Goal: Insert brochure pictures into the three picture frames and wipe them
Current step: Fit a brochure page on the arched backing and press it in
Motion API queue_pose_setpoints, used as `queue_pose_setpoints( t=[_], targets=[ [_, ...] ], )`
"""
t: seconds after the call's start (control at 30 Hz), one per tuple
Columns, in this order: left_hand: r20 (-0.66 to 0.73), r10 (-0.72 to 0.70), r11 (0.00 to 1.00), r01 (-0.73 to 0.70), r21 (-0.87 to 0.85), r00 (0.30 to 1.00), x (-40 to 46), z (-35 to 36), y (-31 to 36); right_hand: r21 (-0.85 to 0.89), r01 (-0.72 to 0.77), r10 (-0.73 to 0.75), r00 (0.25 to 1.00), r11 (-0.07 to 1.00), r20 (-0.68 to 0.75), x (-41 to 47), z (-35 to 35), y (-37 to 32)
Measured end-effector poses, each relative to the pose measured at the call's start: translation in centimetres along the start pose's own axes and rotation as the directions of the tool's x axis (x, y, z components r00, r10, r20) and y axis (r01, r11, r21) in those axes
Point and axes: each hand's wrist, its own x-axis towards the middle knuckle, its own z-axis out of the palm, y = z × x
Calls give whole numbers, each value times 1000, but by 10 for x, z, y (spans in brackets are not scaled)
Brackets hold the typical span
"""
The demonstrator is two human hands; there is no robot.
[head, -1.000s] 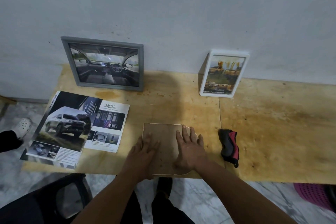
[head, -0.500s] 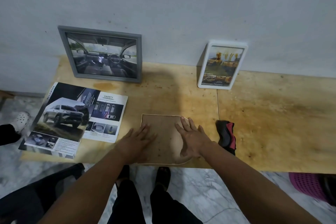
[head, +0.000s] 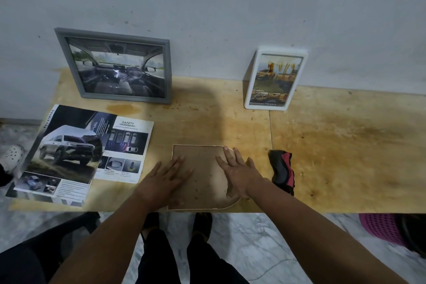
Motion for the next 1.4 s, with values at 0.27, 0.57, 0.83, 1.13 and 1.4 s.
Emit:
queue_pose_setpoints(
  t=[0.27, 0.57, 0.83, 1.13, 1.4],
  targets=[
    [119, -63, 995, 72, -73, 991, -5, -31, 20, 37, 26, -20, 988, 999, -154, -15, 3, 8],
    [-64, -114, 992, 111, -54, 991, -40, -7, 52, 106, -95, 117, 966, 990, -230, -79, 66, -4],
    [106, -210, 961, 225, -161, 972, -38, -14, 65, 182, -105, 128, 984, 978, -123, -73, 62, -7],
    [70, -254, 922, 264, -284, 965, -36, -28, 63, 558, 17, 118, 971, 830, -205, -73, 49, 23],
    [164, -502, 530, 451, -718, 849, -39, -20, 74, 998, 18, 422, 906, 54, -39, -71, 59, 22]
  ],
)
